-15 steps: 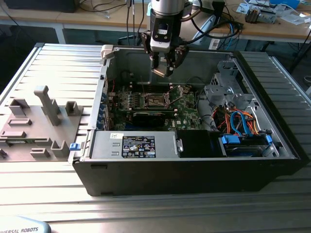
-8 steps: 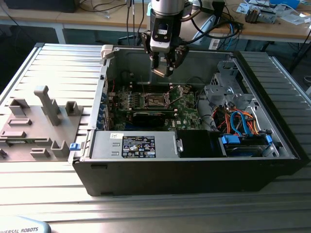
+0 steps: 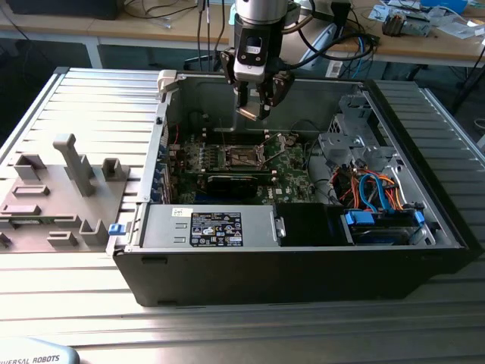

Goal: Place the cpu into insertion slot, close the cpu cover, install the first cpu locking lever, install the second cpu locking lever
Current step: 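Place the cpu into insertion slot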

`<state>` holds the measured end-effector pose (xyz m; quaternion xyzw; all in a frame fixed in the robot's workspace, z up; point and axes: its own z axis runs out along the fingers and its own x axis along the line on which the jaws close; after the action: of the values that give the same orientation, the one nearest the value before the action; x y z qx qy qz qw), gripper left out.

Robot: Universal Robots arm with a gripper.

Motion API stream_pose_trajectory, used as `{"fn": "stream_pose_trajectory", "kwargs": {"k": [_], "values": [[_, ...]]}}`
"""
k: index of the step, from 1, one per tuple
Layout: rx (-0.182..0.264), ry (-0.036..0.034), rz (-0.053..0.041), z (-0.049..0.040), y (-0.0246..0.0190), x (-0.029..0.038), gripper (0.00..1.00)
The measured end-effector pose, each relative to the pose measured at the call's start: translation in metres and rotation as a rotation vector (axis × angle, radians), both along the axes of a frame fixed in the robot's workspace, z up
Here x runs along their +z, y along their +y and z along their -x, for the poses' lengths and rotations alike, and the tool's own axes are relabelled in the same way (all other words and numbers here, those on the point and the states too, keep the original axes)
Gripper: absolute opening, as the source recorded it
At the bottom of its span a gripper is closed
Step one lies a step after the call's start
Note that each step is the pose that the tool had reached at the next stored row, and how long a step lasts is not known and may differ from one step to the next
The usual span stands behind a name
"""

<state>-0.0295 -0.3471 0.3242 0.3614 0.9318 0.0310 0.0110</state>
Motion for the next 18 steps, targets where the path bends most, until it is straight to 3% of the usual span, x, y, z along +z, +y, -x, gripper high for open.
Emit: {"fn": "stream_pose_trajectory", "kwargs": {"k": [18], "values": [[-0.008, 0.0000, 0.0000, 0.0000, 0.0000, -0.0003, 0.54]]}}
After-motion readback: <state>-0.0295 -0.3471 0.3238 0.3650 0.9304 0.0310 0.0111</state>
